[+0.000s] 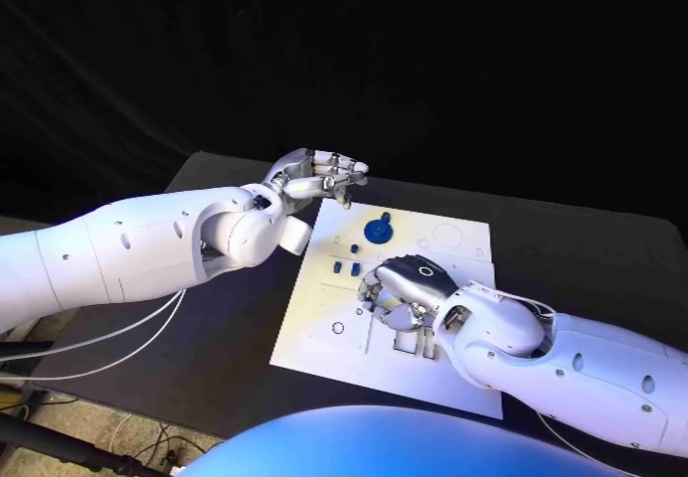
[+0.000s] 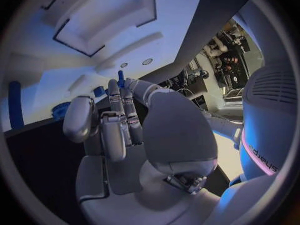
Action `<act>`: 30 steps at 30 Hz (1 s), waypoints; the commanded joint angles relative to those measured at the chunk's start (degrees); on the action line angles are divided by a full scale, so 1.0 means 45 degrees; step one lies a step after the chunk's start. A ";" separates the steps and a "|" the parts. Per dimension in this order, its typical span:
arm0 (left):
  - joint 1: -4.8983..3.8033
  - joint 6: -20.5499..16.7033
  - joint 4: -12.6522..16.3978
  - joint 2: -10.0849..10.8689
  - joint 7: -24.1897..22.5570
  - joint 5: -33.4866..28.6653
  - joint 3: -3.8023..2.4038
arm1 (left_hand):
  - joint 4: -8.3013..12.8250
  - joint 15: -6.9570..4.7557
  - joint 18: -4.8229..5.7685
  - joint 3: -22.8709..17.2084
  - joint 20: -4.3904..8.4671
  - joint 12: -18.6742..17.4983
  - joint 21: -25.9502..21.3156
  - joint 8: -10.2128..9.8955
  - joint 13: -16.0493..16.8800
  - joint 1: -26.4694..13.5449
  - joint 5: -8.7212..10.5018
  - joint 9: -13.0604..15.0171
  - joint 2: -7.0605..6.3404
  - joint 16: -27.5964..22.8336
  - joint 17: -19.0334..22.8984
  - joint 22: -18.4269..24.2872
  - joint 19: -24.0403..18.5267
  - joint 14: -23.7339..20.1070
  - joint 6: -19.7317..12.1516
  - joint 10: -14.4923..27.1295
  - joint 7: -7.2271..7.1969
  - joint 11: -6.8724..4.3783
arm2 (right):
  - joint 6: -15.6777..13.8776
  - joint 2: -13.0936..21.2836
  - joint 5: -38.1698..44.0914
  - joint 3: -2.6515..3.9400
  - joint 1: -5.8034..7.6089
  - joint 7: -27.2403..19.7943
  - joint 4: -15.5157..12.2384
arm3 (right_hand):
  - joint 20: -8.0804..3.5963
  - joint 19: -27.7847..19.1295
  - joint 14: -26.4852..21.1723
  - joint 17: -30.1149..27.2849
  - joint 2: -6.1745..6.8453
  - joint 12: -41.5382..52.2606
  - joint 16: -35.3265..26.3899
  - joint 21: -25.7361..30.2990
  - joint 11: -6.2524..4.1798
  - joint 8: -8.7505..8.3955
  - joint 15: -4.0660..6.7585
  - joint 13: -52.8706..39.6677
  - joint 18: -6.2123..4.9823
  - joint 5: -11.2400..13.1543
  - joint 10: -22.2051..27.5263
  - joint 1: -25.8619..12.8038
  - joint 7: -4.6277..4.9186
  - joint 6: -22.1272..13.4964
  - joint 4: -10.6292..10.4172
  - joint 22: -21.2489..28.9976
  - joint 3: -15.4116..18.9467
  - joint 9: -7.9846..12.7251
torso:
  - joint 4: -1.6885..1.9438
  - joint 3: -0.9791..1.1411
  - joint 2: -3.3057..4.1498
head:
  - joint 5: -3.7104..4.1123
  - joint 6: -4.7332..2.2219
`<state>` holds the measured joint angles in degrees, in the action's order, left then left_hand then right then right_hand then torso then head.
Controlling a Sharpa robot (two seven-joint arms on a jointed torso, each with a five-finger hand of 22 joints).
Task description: Assemble the parts on the task board
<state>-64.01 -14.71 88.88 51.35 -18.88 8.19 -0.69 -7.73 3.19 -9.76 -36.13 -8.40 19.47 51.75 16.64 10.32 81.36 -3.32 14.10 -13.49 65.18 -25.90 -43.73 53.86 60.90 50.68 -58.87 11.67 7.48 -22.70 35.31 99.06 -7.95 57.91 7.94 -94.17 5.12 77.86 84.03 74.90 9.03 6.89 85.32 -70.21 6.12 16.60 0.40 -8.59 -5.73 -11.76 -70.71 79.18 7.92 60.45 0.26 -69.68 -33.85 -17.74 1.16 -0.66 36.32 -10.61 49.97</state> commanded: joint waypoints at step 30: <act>-0.0017 0.0154 -0.0058 -0.0163 -0.0020 -0.0056 -0.0011 | -0.0002 -0.0012 -0.0167 0.0023 -0.0014 0.0094 -0.0048 0.0080 0.0023 -0.0002 -0.0009 -0.0017 0.0002 -0.0038 0.0022 0.0012 0.0046 -0.0112 -0.0093 0.0135 0.0010 0.0002 | -0.0079 -0.0221 0.0016 -0.0024 -0.0234 -0.0421 0.0292 | -0.0006 -0.0096 0.0935 0.1340 -0.0160 0.0017 0.0055 -0.0060 -0.0447 -0.0048 0.0029 -0.0044 0.0092 -0.0060 -0.0358 0.0156 0.0092 -0.0026 0.1046 -0.0030 -0.1121 -0.0023 | -0.0013 -0.0006 -0.0001 | -0.0937 0.0006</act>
<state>-64.02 -14.67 88.53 50.76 -18.73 8.18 -0.69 -7.74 3.19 -9.76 -36.13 -8.40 19.69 51.75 16.64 10.36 81.36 -3.32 14.11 -13.49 65.18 -25.86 -43.74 53.86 60.90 50.69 -58.46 11.66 7.47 -23.17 34.45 98.84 -8.05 56.92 6.56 -92.89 5.12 77.86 84.04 74.90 9.03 6.65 85.32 -70.21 6.01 16.60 0.40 -8.71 -5.73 -11.64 -70.59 79.19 7.92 60.45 0.27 -69.72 -33.85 -17.80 1.13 -0.70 36.30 -14.72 50.00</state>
